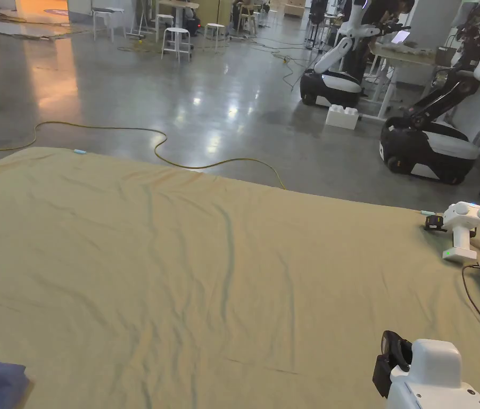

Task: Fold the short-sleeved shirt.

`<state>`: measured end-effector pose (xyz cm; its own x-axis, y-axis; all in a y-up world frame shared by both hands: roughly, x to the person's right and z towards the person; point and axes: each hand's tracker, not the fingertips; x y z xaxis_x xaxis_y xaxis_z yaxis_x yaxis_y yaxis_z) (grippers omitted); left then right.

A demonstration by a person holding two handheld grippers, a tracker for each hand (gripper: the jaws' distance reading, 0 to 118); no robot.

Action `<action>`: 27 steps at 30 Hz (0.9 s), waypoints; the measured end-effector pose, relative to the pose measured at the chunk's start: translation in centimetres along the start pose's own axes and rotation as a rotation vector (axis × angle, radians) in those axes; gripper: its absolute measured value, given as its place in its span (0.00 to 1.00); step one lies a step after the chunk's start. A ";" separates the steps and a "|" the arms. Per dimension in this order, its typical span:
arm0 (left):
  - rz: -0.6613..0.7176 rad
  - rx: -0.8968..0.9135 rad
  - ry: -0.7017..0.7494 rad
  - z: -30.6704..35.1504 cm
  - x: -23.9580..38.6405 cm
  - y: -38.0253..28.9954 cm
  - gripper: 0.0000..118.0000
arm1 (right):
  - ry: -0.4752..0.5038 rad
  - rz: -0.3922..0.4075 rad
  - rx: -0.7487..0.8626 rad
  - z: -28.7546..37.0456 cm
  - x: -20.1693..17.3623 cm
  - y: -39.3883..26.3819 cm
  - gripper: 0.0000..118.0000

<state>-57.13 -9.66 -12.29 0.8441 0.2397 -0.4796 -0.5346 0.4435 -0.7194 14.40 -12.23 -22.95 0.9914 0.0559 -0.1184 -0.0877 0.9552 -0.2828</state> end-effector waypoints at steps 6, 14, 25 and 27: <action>-0.027 0.186 0.006 4.2 2.3 -1.1 0.50 | 0.009 -0.009 0.007 -0.3 0.1 0.2 0.00; -0.135 0.381 -0.174 1.9 11.7 -6.7 0.50 | 0.002 -0.047 0.022 -0.6 0.9 0.4 0.00; -0.377 0.654 -0.168 -2.6 30.2 -12.3 0.31 | -0.014 -0.066 0.031 -0.6 1.0 1.0 0.00; -0.433 0.711 -0.122 -3.5 32.8 -13.0 0.23 | -0.022 -0.060 0.039 -0.5 0.9 1.3 0.00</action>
<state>-22.64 -10.53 -20.45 0.9892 -0.0029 -0.1467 -0.0446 0.9464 -0.3199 15.10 -11.06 -23.91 0.9967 0.0040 -0.0810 -0.0243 0.9675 -0.2518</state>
